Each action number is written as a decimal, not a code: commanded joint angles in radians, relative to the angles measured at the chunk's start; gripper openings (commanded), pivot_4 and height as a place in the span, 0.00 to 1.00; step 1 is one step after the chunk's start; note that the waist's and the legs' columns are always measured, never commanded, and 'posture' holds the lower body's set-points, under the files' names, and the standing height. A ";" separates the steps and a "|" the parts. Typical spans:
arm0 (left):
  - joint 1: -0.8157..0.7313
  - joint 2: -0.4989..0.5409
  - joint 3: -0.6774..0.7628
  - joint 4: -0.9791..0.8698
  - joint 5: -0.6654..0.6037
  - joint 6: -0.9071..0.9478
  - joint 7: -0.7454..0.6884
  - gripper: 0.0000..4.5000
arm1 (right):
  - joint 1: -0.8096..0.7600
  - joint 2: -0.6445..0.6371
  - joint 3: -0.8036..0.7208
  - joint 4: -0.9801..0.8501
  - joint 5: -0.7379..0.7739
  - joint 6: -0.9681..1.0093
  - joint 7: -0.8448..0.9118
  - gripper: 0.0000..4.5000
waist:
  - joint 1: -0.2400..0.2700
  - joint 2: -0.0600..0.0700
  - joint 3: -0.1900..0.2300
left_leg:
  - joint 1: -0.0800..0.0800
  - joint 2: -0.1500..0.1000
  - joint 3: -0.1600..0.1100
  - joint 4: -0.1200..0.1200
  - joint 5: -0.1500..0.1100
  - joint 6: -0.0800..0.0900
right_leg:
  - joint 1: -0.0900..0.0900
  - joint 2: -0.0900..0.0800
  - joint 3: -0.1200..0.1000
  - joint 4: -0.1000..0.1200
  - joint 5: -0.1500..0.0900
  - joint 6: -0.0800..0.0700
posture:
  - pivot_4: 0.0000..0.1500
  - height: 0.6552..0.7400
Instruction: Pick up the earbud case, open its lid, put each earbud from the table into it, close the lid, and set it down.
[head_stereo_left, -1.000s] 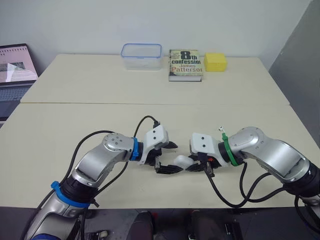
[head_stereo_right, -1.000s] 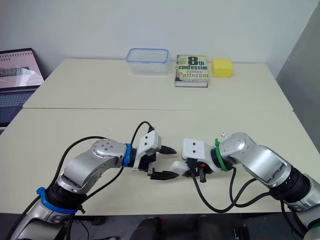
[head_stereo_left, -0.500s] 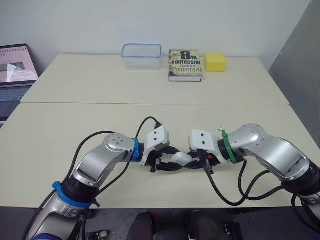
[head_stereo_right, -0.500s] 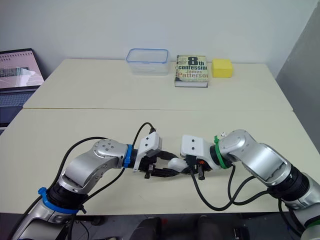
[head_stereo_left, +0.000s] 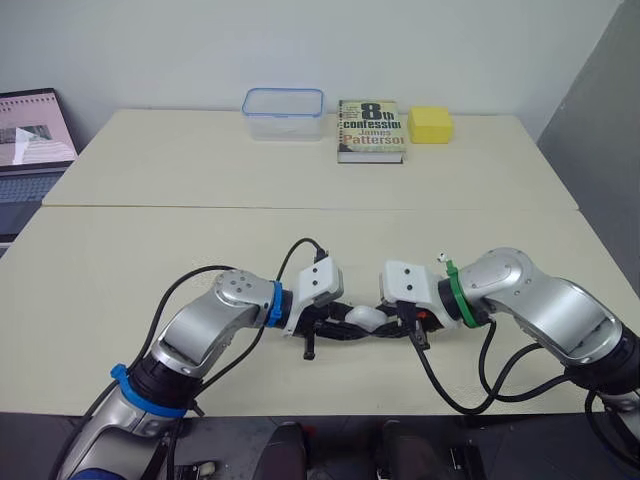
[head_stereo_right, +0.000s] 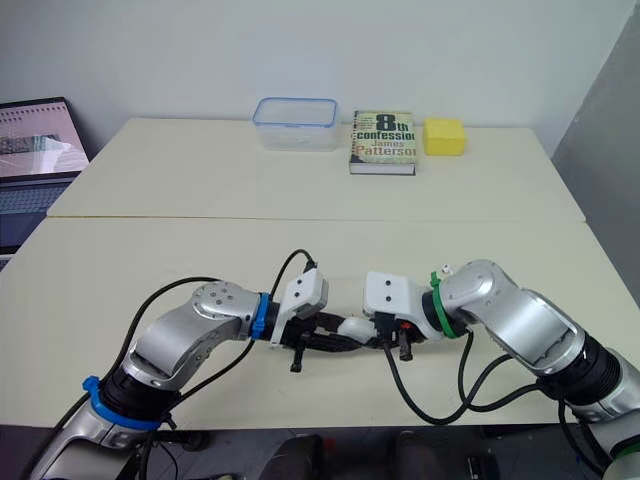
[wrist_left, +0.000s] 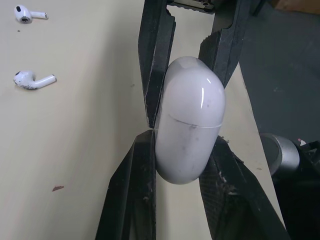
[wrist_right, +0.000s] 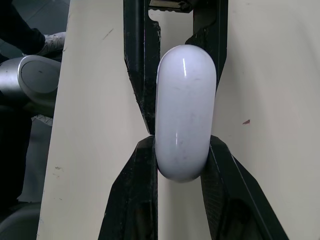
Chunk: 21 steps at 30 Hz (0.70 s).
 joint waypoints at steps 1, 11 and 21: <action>-0.004 -0.009 0.023 -0.022 -0.014 -0.023 -0.002 0.17 | 0.007 0.002 -0.016 -0.048 0.000 -0.026 0.021 0.17 | 0.000 0.000 0.000 | 0.000 0.000 0.000 0.002 0.000 0.000 | 0.000 0.000 0.000 0.002 0.000 0.000 | 1.00 1.00; 0.011 -0.006 0.030 -0.011 -0.007 -0.044 -0.010 0.17 | 0.025 -0.036 -0.011 -0.043 -0.033 -0.064 0.067 0.47 | 0.000 0.000 0.000 | 0.000 0.000 0.000 0.009 0.000 0.000 | 0.000 0.000 0.001 0.008 -0.001 0.000 | 1.00 1.00; 0.122 -0.062 0.135 0.009 -0.092 -0.105 -0.006 0.17 | 0.044 -0.178 -0.153 0.023 -0.054 -0.164 0.134 1.00 | 0.001 0.000 0.000 | 0.000 0.000 0.000 0.010 0.000 0.000 | 0.000 0.000 0.001 0.008 -0.001 0.000 | 1.00 1.00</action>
